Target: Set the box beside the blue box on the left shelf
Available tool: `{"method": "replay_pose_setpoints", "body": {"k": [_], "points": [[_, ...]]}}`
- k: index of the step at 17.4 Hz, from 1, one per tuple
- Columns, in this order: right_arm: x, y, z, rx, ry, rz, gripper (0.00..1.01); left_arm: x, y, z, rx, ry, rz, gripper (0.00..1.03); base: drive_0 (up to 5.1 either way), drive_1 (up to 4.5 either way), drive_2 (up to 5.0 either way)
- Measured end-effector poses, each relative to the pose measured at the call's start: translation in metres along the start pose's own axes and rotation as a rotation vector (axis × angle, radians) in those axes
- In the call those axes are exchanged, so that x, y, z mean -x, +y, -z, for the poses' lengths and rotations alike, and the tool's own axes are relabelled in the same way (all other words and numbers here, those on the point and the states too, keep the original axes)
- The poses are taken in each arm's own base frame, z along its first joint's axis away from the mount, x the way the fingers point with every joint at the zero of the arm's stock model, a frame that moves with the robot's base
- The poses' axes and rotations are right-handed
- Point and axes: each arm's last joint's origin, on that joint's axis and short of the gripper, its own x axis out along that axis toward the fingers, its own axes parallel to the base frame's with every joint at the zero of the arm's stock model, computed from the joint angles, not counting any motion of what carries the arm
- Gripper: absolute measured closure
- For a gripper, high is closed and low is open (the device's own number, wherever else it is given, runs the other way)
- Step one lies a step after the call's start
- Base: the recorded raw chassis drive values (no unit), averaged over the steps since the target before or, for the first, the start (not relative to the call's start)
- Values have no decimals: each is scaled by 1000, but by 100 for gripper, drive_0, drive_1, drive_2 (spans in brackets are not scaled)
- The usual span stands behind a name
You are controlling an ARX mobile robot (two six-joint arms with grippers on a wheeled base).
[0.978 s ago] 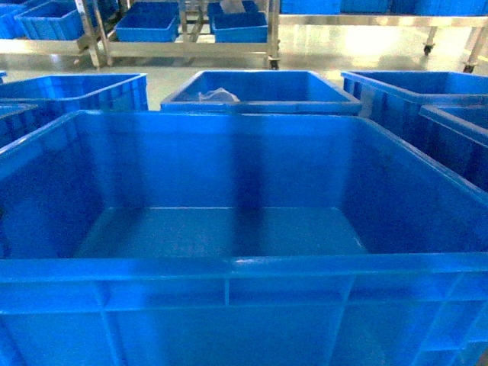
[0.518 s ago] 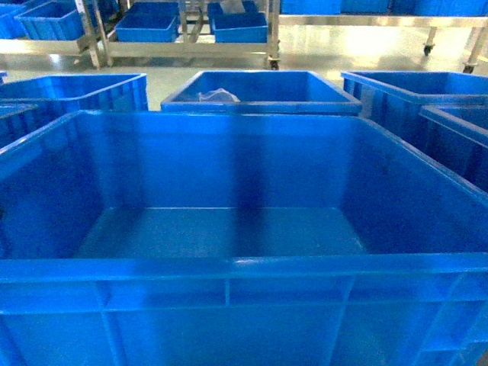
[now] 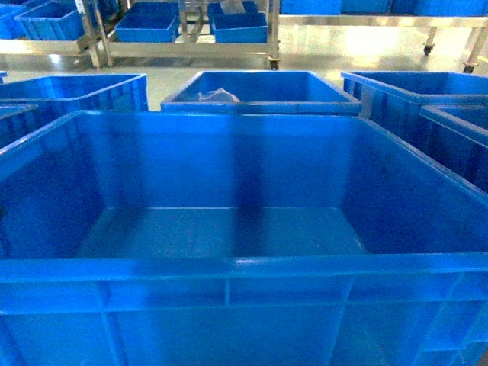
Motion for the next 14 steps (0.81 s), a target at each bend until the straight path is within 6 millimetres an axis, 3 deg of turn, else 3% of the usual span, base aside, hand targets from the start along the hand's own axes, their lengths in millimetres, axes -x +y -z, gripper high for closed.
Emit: {"method": "replay_pose_setpoints", "body": {"k": [5, 7, 12, 14], "points": [[6, 0, 2, 0, 11, 0, 100, 9, 0, 6, 0, 51, 0, 101, 0, 0, 0], [15, 0, 3, 0, 0, 0, 100, 14, 0, 0, 0, -14, 0, 101, 0, 0, 0], [15, 0, 3, 0, 8, 0, 100, 14, 0, 3, 0, 10, 0, 101, 0, 0, 0], [15, 0, 3, 0, 8, 0, 81, 14, 0, 3, 0, 10, -1, 81, 0, 0, 0]]}}
